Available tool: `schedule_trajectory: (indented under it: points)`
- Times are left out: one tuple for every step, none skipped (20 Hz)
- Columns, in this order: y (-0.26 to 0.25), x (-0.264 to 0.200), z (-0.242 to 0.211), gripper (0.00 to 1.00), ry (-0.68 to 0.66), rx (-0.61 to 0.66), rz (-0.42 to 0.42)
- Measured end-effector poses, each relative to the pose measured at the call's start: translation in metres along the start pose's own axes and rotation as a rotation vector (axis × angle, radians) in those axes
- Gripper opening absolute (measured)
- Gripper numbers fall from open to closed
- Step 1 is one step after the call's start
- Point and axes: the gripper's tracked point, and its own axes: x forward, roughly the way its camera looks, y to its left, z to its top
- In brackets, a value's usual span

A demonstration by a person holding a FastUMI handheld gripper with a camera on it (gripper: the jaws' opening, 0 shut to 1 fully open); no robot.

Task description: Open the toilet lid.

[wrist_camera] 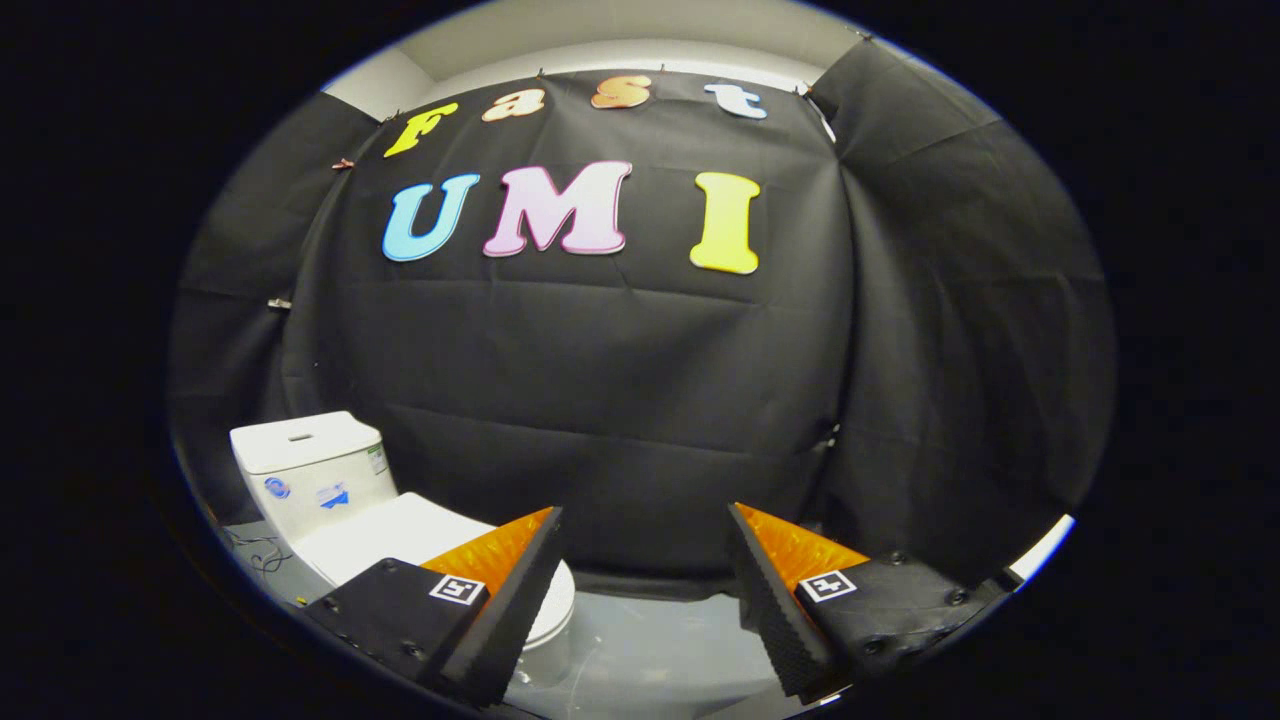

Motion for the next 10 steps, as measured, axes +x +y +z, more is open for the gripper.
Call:
schedule_trajectory:
  points:
    - [-0.004,0.006,-0.009,0.98,0.021,-0.009,-0.005]
    - [-0.007,0.013,-0.014,0.98,0.034,-0.005,-0.005]
    - [-0.008,0.017,-0.021,0.98,0.048,0.009,-0.003]
    - [-0.009,0.018,-0.030,0.98,0.067,0.025,0.000]
    - [-0.009,0.019,-0.039,0.98,0.085,0.040,0.005]
    - [-0.011,0.021,-0.047,0.98,0.101,0.054,0.008]
    - [-0.012,0.024,-0.054,0.98,0.123,0.075,0.013]
    - [-0.012,0.026,-0.060,0.98,0.143,0.103,0.023]
    - [-0.012,0.030,-0.065,0.98,0.158,0.126,0.030]
    - [-0.013,0.033,-0.071,0.98,0.167,0.146,0.035]
